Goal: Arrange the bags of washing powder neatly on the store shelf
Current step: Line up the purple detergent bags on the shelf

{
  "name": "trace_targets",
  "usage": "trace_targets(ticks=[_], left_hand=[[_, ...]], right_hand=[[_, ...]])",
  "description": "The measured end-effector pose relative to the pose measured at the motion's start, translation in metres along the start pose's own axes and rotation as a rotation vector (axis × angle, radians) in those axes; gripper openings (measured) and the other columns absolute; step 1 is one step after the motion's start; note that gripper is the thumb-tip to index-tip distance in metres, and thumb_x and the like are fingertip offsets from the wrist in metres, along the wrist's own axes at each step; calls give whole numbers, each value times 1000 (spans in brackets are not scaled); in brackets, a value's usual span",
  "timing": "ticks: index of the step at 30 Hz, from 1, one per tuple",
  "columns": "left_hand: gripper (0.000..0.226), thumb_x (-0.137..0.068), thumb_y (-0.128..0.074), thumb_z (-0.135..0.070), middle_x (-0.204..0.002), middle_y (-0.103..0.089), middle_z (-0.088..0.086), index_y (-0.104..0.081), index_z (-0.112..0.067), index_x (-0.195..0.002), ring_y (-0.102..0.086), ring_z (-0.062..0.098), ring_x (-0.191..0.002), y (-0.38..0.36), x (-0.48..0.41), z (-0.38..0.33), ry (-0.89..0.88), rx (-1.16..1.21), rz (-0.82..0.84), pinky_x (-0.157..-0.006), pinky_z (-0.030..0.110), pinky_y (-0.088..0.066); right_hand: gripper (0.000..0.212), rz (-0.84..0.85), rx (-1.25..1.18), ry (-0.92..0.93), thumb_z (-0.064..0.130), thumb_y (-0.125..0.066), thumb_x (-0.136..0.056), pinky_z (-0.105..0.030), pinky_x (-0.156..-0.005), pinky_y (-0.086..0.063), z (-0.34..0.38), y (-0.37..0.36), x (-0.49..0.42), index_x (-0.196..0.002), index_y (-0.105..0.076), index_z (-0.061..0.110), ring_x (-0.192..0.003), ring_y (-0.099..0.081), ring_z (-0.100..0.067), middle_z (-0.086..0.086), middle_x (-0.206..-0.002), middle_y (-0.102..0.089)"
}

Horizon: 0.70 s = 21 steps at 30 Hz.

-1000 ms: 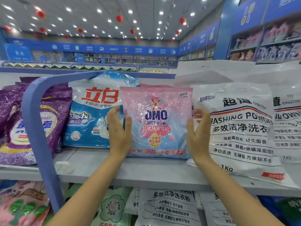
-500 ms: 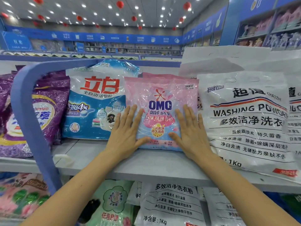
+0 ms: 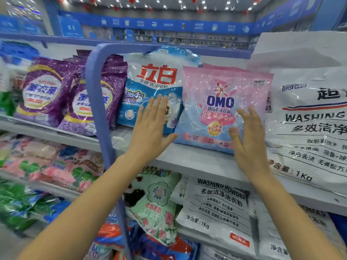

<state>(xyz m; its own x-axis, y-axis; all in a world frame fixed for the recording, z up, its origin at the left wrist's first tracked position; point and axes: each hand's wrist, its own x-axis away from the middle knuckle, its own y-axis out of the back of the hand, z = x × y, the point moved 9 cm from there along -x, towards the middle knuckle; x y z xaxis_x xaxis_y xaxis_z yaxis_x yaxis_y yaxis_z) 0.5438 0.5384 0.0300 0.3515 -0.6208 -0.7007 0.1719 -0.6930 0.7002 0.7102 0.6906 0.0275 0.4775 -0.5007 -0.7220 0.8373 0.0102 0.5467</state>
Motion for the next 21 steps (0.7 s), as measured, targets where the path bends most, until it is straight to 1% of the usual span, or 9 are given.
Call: trace_targets(ticks=[1,3,6,8,10,12,16,19,21], left_hand=[[85,-84,-55,-48,-154,-22,11,-13,-12,-148,-20,26,-141,20,12,12,27,61,-51,-116,44,-15],[71,-84,-56,-39,-139,-41,10,-29,-8,-141,-38,14,-124,61,42,42,96,188,-154,-106,28,-27],[42,-82,-59,-26,-117,-57,4,-47,-21,-122,-55,6,-100,115,103,95,259,297,-265,-84,15,-44],[27,-82,-58,-30,-99,-62,-3,-49,-38,-107,-60,10,-86,144,148,129,378,304,-322,-76,18,-48],[19,-81,-59,-35,-87,-64,-14,-52,-43,-97,-59,3,-78,167,192,162,505,329,-364,-71,13,-46],[15,-81,-64,-26,-81,-65,-14,-58,-33,-91,-59,-1,-70,190,238,194,632,338,-393,-66,8,-45],[4,-85,-63,-11,-67,-66,-1,-61,-15,-86,-59,6,-58,229,323,250,865,422,-454,-55,11,-46],[6,-88,-58,-14,-68,-69,-3,-62,-14,-83,-58,9,-55,274,393,298,1004,427,-541,-50,14,-46],[18,-93,-51,-11,-64,-65,4,-63,-13,-80,-54,12,-53,304,438,333,1115,430,-636,-46,15,-42]], right_hand=[[46,-33,-114,9,40,-32,-95,-8,-103,-15,12,6,5,-133,-41,17,-127,-30,-4,-8,-142,-36],[31,-54,-315,26,36,-40,-90,-1,-86,-31,37,14,12,-117,-51,24,-103,-45,3,-3,-120,-49],[17,-30,-576,-5,30,-46,-87,-14,-75,-46,67,9,23,-96,-51,44,-86,-57,0,3,-109,-55],[19,-22,-704,-45,23,-46,-85,-19,-73,-48,87,-2,30,-90,-54,40,-74,-58,-6,10,-97,-61],[15,37,-797,-46,26,-46,-82,-20,-65,-47,117,-22,40,-84,-57,37,-65,-53,-8,13,-81,-62],[12,158,-862,-47,33,-46,-82,-19,-61,-46,157,-58,53,-80,-58,35,-61,-50,-9,11,-74,-63],[17,378,-899,-59,44,-51,-87,-17,-57,-43,230,-137,93,-78,-61,33,-55,-47,-8,6,-74,-63],[39,482,-948,-109,66,-49,-78,-12,-56,-43,286,-203,127,-81,-62,29,-55,-48,-6,7,-74,-64],[31,500,-1006,-170,49,-48,-89,-8,-55,-42,320,-241,147,-80,-62,23,-56,-51,-4,9,-71,-65]])
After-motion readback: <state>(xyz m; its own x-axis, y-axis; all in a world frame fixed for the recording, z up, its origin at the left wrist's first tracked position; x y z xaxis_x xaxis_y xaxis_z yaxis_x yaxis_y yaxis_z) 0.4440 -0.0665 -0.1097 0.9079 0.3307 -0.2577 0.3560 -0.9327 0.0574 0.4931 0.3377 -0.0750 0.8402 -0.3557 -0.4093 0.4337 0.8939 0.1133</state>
